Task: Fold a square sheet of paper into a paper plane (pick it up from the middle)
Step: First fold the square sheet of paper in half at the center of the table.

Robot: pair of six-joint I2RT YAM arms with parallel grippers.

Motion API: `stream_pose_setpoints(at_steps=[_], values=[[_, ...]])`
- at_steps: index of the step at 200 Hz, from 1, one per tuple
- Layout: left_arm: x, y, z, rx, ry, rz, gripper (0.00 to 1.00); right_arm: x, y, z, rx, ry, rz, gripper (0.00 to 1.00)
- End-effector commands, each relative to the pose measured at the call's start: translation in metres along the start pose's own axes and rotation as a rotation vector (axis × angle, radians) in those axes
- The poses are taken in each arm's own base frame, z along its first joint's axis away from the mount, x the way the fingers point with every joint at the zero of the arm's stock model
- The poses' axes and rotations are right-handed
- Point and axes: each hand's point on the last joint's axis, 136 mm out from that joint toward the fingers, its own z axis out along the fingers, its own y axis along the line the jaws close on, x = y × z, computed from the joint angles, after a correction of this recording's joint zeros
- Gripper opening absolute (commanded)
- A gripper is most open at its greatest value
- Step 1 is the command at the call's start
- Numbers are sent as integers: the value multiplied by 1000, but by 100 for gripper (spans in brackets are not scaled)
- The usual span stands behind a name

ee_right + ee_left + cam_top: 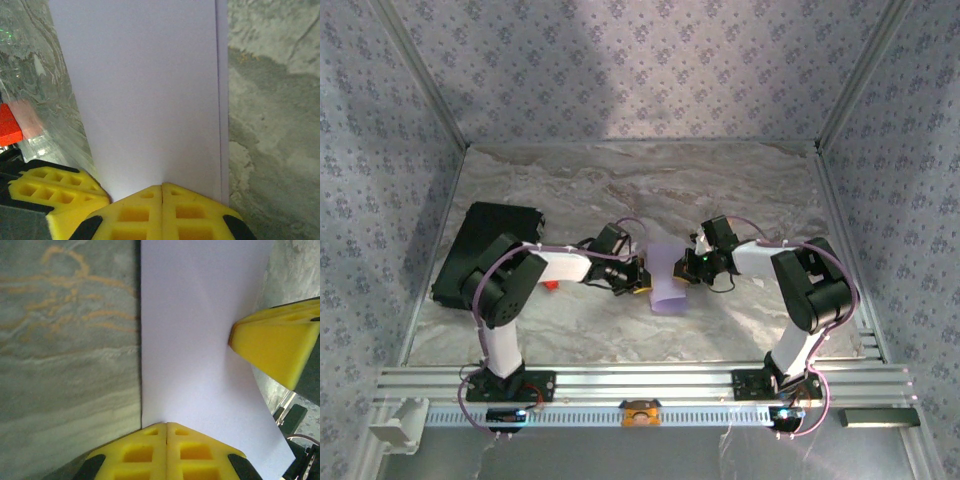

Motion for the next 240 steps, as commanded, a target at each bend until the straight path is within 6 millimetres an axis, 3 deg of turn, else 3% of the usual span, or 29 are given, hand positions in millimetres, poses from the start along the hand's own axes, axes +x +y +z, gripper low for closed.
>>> stream_pose_setpoints(at_steps=[1, 24, 48, 134, 165, 207, 240], values=[[0, -26, -14, 30, -11, 25, 1, 23, -41, 2, 138, 52, 86, 1], [3, -34, -9, 100, -2, 0, 3, 23, -41, 1, 139, 53, 89, 1], [9, -28, 3, 109, 28, -21, 3, 24, -41, 1, 136, 55, 88, 1], [29, 33, 15, -108, 73, -35, 1, 24, -43, 1, 141, 54, 92, 1], [25, 16, 7, -76, 40, -5, 2, 25, -43, 0, 142, 53, 90, 1], [19, -26, -6, 25, 2, 20, 3, 25, -43, -1, 141, 50, 89, 1], [20, -31, -2, 67, 7, 1, 4, 24, -44, -2, 144, 45, 89, 1]])
